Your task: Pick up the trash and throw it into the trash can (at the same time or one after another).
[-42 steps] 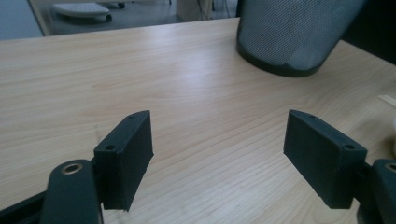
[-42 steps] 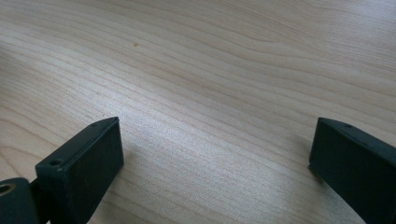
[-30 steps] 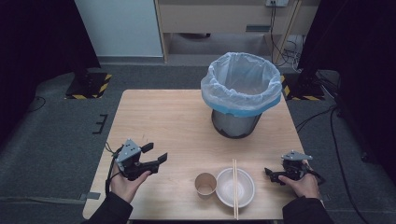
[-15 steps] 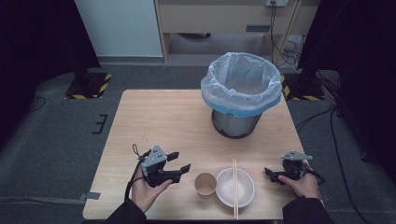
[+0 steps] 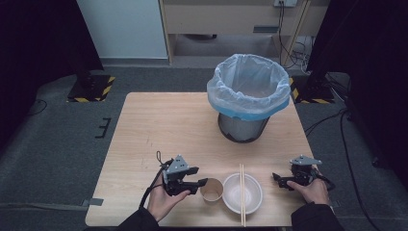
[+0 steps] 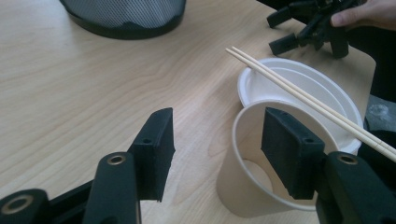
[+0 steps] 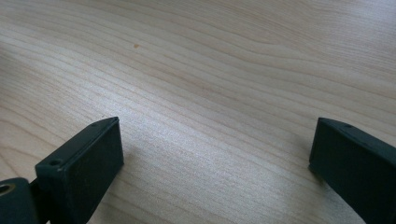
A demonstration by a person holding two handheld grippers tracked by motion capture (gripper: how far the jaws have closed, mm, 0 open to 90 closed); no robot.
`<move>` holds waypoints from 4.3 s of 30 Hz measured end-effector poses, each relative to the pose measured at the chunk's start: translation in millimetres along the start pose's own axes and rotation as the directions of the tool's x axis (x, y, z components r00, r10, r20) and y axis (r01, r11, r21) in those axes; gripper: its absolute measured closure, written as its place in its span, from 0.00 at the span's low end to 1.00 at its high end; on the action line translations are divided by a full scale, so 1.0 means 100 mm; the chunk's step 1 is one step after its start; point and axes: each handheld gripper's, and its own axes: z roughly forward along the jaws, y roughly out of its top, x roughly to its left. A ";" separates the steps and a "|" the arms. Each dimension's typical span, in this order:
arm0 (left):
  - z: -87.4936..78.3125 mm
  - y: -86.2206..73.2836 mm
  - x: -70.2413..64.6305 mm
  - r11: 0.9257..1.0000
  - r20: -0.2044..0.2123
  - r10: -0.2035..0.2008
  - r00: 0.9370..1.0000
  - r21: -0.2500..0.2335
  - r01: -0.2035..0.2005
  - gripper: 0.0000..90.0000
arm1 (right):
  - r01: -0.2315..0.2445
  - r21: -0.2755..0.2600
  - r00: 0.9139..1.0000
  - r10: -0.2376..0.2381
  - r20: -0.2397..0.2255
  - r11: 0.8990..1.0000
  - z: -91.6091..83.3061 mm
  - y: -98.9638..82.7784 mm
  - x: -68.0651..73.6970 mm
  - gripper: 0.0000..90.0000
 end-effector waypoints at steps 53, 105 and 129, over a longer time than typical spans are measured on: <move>-0.28 0.26 0.06 0.999 -0.021 -0.005 1.000 -0.050 0.004 0.90 | 0.006 0.003 1.000 -0.006 -0.006 1.000 0.00 0.00 0.00 0.02; -0.82 1.66 0.28 0.878 -0.117 0.003 0.993 -0.475 -0.058 0.90 | 0.011 0.009 1.000 -0.011 -0.012 1.000 0.00 0.00 0.00 0.01; -0.39 2.33 0.23 0.837 -0.171 0.007 0.985 -0.538 -0.099 0.90 | 0.013 0.006 1.000 -0.013 -0.012 1.000 0.01 0.00 0.00 0.01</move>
